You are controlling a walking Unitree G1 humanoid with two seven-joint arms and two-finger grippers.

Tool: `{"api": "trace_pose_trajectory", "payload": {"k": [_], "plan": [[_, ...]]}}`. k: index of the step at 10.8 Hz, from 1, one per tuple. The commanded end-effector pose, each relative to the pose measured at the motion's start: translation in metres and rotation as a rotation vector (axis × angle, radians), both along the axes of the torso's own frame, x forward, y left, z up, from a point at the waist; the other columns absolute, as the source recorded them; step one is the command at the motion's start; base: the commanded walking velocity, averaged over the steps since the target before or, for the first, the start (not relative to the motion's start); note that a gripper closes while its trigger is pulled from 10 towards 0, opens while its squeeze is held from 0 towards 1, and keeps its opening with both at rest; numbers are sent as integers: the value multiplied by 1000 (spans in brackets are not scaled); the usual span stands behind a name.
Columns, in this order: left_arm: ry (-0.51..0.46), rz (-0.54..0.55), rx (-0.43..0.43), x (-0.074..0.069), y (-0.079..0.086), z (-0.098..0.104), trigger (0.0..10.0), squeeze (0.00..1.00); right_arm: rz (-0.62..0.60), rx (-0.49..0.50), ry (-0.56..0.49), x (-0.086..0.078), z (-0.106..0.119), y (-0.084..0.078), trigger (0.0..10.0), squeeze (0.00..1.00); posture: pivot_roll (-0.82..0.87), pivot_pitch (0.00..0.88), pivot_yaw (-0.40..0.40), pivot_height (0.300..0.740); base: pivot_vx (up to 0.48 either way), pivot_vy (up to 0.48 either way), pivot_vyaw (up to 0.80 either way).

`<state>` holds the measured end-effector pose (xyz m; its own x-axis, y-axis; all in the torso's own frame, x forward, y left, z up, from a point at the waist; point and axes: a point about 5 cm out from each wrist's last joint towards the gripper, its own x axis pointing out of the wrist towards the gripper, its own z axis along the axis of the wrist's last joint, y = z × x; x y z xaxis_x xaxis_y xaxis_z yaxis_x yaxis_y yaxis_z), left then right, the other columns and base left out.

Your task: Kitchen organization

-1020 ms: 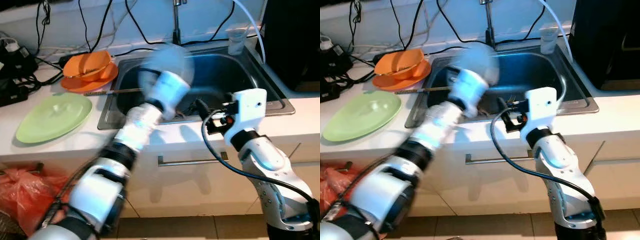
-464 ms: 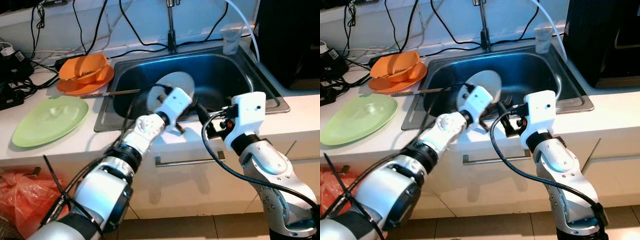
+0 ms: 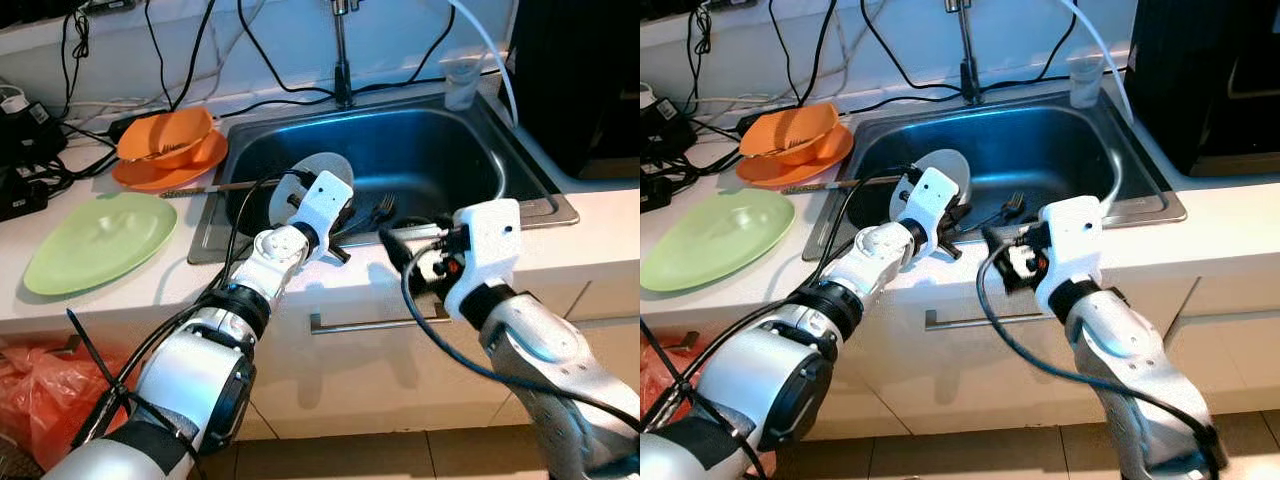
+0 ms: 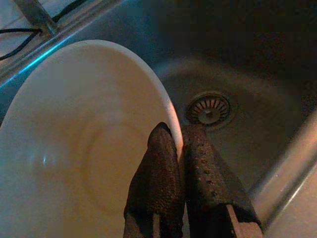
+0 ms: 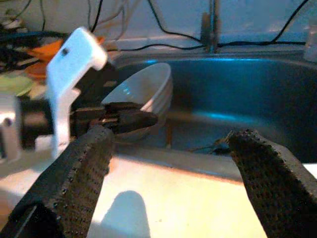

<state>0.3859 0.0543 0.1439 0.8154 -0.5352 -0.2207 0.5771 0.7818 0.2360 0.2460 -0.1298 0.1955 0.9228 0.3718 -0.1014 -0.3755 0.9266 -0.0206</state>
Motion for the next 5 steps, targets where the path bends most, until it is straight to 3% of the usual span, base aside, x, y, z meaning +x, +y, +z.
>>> {"api": "trace_pose_trajectory", "payload": {"k": [1, 3, 4, 5], "plan": [[86, 25, 34, -3, 10, -17, 10000, 0, 55, 12, 18, -5, 0, 7, 10000, 0, -262, 0, 174, 740, 0, 0, 0], [110, 7, 57, -6, 8, -21, 10000, 0, 145, 10, 76, -16, -4, 14, 10000, 0, -266, 0, 172, 740, 0, 0, 0], [115, 5, 53, -6, 7, -21, 10000, 125, 154, 6, 86, -18, -5, 14, 10000, 0, -266, 0, 172, 740, 0, 0, 0], [118, 6, 53, -5, 7, -21, 10000, 675, 160, 4, 91, -19, -5, 15, 10000, 0, -266, 0, 172, 740, 0, 0, 0]]}}
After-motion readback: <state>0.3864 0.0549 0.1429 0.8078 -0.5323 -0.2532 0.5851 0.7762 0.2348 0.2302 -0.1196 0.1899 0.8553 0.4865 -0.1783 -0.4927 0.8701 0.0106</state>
